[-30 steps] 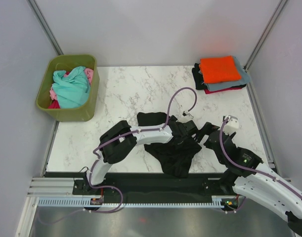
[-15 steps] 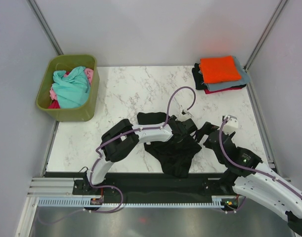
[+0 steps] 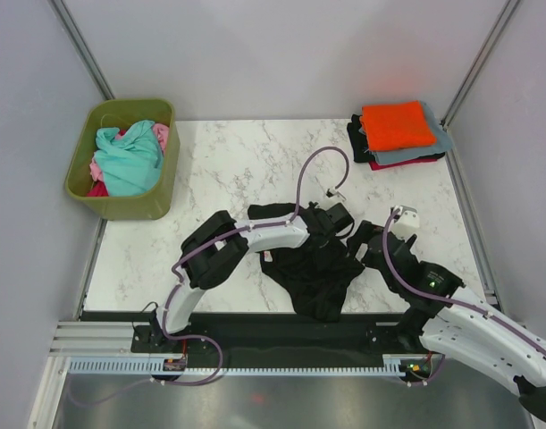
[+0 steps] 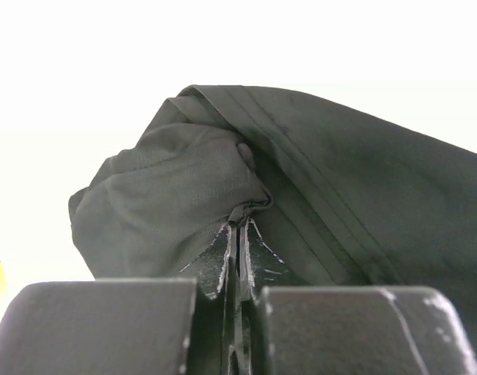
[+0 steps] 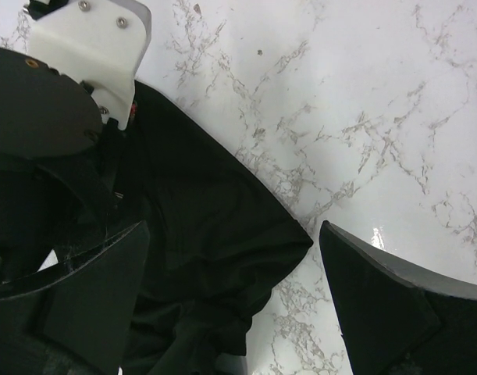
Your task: Fold and stack the t-shirts
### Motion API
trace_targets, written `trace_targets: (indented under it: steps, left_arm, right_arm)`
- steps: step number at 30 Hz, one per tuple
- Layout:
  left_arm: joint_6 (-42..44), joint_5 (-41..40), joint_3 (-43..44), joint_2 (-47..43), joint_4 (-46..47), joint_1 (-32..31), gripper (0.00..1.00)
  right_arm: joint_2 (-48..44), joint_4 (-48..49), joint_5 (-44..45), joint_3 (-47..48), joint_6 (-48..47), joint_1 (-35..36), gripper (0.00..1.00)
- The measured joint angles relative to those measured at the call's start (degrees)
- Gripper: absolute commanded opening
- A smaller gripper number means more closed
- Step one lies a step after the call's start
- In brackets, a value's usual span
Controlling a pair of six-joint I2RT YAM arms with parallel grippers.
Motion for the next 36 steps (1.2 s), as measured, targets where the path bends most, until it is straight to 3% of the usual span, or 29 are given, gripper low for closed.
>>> trace_targets:
  steps: [7, 14, 19, 24, 30, 36]
  left_arm:
    - [0.6, 4.2, 0.1, -3.3, -0.3, 3.8, 0.02]
    - [0.5, 15.0, 0.3, -16.5, -4.5, 13.9, 0.02]
    - [0.4, 21.2, 3.3, -24.2, -9.4, 18.5, 0.02]
    - [0.4, 23.6, -0.9, -29.7, -12.7, 21.8, 0.02]
    - [0.5, 25.5, -9.2, -36.7, -14.5, 28.5, 0.02]
    - [0.5, 26.6, -14.6, -40.3, -13.9, 29.2, 0.02]
  right_arm:
    - [0.5, 1.2, -1.8, 0.0, -0.7, 0.1, 0.98]
    - [3.2, 4.7, -8.0, 0.0, -3.8, 0.1, 0.93]
    - [18.2, 8.1, -16.2, 2.8, -8.8, 0.3, 0.90]
    - [32.2, 9.5, -20.5, 6.2, -12.9, 0.8, 0.84]
    - [37.3, 11.5, -22.4, 8.3, -14.9, 1.0, 0.73]
    - [42.8, 13.5, -22.9, 9.3, -15.1, 2.7, 0.59]
